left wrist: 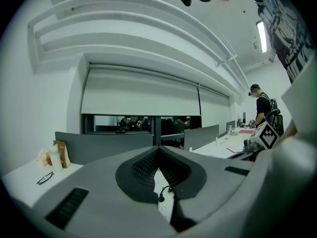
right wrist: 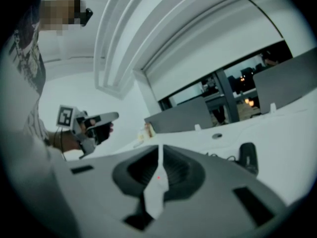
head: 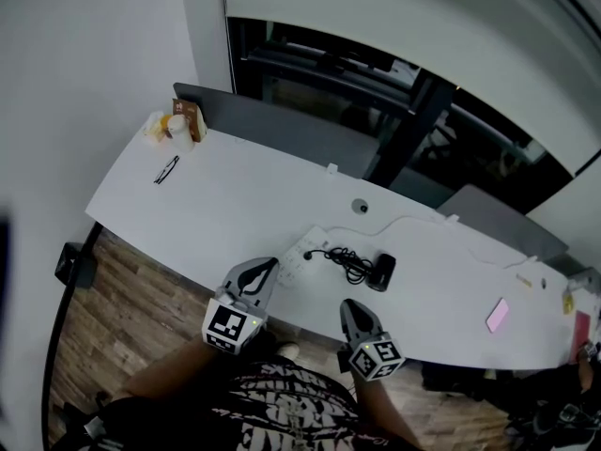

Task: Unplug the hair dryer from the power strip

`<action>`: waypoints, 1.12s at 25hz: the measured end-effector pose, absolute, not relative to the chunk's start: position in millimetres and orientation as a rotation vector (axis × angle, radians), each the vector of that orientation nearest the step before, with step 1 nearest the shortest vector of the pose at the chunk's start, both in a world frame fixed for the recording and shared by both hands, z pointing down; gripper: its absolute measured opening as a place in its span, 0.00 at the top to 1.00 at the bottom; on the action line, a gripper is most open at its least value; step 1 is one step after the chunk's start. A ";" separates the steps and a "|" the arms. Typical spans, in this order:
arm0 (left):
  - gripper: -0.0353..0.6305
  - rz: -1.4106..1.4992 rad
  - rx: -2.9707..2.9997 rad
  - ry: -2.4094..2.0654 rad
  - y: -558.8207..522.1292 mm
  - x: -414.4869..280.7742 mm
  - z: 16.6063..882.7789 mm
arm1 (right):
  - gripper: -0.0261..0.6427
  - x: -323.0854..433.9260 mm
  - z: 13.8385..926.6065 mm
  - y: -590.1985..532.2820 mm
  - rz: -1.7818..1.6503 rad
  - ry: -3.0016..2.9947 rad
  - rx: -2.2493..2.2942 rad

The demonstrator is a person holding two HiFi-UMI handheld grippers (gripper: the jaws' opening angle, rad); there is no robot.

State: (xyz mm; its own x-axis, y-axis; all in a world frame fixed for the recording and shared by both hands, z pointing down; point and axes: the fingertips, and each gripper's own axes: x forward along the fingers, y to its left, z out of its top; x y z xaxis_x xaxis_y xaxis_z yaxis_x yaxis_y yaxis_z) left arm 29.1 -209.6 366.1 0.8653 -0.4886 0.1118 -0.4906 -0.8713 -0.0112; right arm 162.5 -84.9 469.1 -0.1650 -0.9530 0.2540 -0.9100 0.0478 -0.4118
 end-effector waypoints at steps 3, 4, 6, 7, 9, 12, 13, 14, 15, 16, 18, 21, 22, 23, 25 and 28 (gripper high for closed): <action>0.91 0.166 3.023 -0.794 -209.8 29.9 361.5 | 0.89 170.1 473.0 -80.1 -0.766 2.167 -1.981; 0.91 0.164 3.023 -0.792 -209.9 30.8 359.2 | 0.89 171.8 472.5 -79.5 -0.769 2.157 -1.987; 0.91 0.167 3.014 -0.792 -211.1 32.1 357.6 | 0.89 174.2 473.1 -79.2 -0.769 2.146 -1.995; 0.91 0.171 3.020 -0.795 -212.7 32.3 358.1 | 0.89 175.2 474.4 -79.6 -0.769 2.143 -1.995; 0.91 0.178 3.028 -0.803 -214.2 31.8 359.0 | 0.89 176.6 476.5 -80.1 -0.780 2.136 -1.989; 0.91 0.200 3.030 -0.807 -212.8 28.8 360.0 | 0.89 179.1 475.9 -81.4 -0.791 2.117 -1.976; 0.91 0.207 3.032 -0.812 -214.4 27.2 361.0 | 0.89 179.5 475.3 -83.3 -0.784 2.117 -1.975; 0.91 0.219 3.026 -0.818 -216.7 25.3 363.6 | 0.89 179.0 475.2 -85.6 -0.777 2.123 -1.976; 0.91 0.236 3.015 -0.824 -219.1 23.6 367.9 | 0.89 177.6 475.8 -88.3 -0.772 2.133 -1.978; 0.91 0.256 3.001 -0.828 -221.2 22.4 373.4 | 0.89 175.7 477.3 -91.6 -0.773 2.145 -1.979; 0.91 0.302 2.976 -0.827 -223.7 22.2 386.6 | 0.89 171.1 483.8 -99.6 -0.784 2.173 -1.980; 0.91 0.375 2.931 -0.806 -226.5 24.8 413.8 | 0.89 163.5 504.6 -117.2 -0.799 2.239 -1.996; 0.91 0.401 2.912 -0.794 -227.4 26.9 424.5 | 0.89 160.6 513.7 -124.6 -0.803 2.268 -2.003; 0.91 0.426 2.894 -0.778 -228.0 29.7 435.1 | 0.89 157.6 522.5 -132.2 -0.809 2.297 -2.008; 0.91 0.467 2.868 -0.745 -229.5 36.0 453.3 | 0.89 153.0 537.7 -147.9 -0.817 2.345 -2.016; 0.91 0.509 2.853 -0.697 -236.4 46.6 476.4 | 0.89 149.4 554.8 -174.2 -0.821 2.401 -2.028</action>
State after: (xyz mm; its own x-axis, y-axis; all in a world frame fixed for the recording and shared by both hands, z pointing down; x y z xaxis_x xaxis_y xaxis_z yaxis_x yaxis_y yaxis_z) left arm 46.6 -236.4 476.4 0.8334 -0.4176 0.3621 -0.4723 -0.8784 0.0739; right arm 149.4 -174.2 554.8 -0.2170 -0.8933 0.3936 -0.9473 0.0954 -0.3057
